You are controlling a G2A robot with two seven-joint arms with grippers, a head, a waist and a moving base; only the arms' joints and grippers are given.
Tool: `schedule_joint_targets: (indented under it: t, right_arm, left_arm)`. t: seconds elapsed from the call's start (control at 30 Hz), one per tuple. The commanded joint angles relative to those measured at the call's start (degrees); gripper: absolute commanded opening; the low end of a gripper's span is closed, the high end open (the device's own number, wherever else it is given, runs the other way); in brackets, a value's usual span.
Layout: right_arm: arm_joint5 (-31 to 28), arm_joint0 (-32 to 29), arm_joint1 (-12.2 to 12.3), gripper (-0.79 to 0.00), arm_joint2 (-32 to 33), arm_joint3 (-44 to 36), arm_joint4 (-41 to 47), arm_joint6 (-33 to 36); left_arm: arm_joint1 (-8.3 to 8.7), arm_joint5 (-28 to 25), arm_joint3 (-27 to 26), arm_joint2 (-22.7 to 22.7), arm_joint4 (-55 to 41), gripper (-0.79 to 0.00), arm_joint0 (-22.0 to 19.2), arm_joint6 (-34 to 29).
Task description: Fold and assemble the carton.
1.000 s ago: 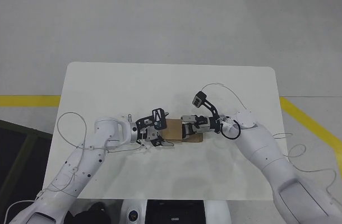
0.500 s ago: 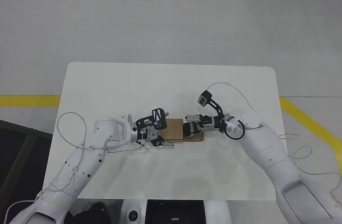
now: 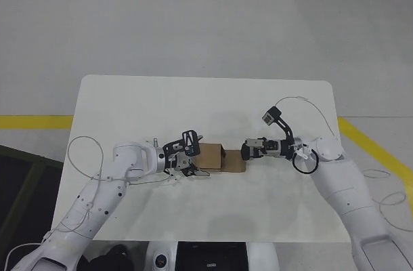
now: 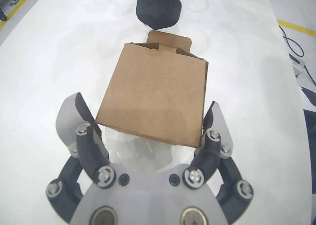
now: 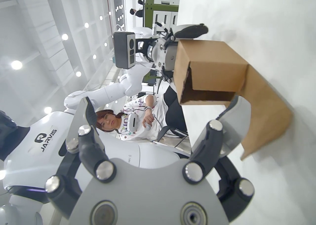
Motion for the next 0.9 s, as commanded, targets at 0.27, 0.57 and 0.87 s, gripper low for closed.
schedule_joint_targets:
  t: [0.27,0.57,0.87]
  right_arm:
    - [0.17,-4.88,1.85,0.0,3.47,-2.23,-1.06,0.17]
    - [-0.63,-4.53,0.83,0.0,-0.47,-0.85,-1.43,-0.63]
    - [-1.46,-3.09,-0.02,0.0,-2.84,2.26,-0.57,-1.47]
  left_arm:
    - [0.03,0.04,-0.24,0.03,0.31,0.0,0.03,-0.09]
    - [0.03,0.11,-0.44,0.16,0.31,0.0,0.07,-0.35]
    - [0.05,0.13,-0.52,0.15,0.27,0.0,0.13,-0.4]
